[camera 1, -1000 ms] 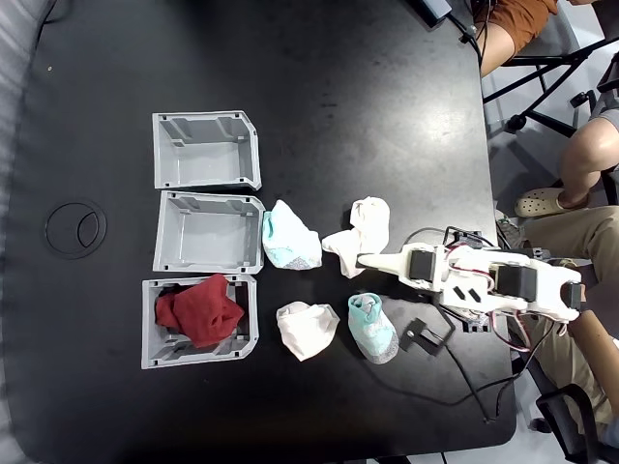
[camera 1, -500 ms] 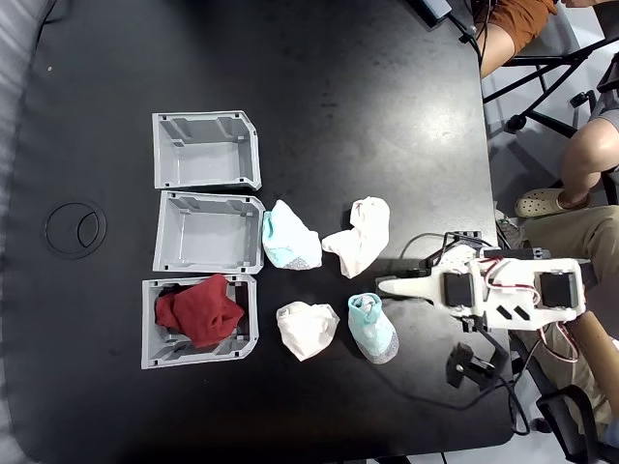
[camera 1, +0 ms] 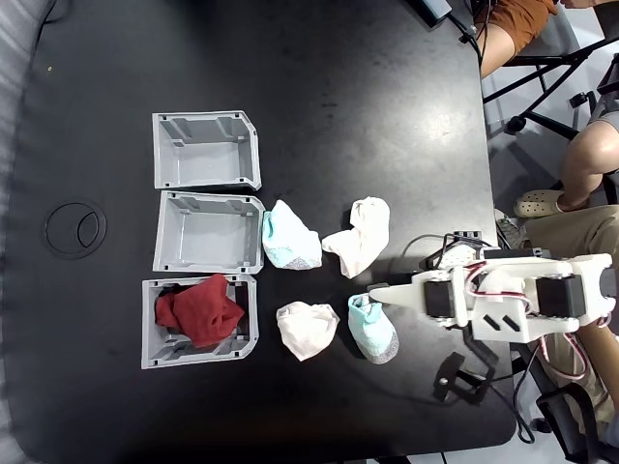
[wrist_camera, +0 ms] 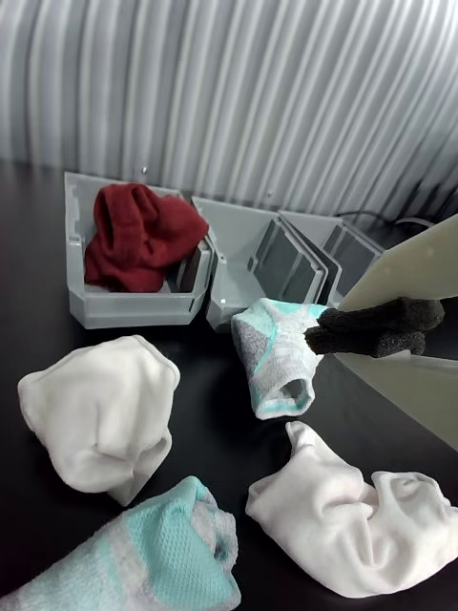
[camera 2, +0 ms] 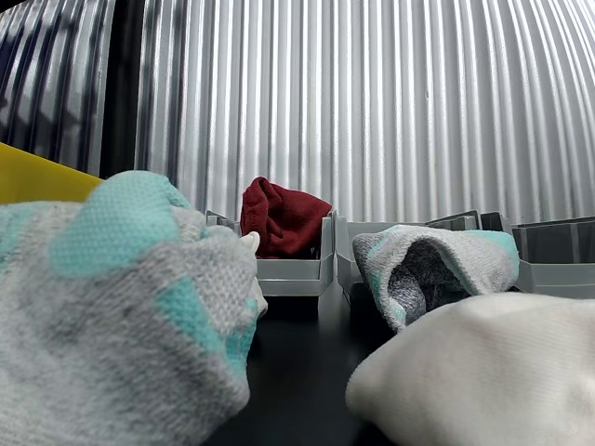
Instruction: Put the sock in the container
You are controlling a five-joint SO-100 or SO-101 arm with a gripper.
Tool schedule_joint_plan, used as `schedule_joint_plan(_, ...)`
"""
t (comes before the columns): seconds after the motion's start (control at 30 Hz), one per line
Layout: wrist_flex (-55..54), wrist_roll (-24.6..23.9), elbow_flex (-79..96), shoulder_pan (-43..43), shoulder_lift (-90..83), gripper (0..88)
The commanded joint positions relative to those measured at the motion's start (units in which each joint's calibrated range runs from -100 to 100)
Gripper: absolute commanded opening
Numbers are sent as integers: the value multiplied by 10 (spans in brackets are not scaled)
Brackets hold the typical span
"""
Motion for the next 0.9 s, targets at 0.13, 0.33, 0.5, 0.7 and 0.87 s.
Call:
schedule_joint_plan(0.13,1,2,-165,-4,242,18)
schedule_joint_plan(0.33,0,5,-219,-5,380,18)
schedule_joint_plan(0.5,0,5,-249,-48,447,18)
schedule_joint_plan(0.7,-3,5,-277,-67,497,89)
schedule_joint_plan(0.87,-4,5,-311,-78,542,102)
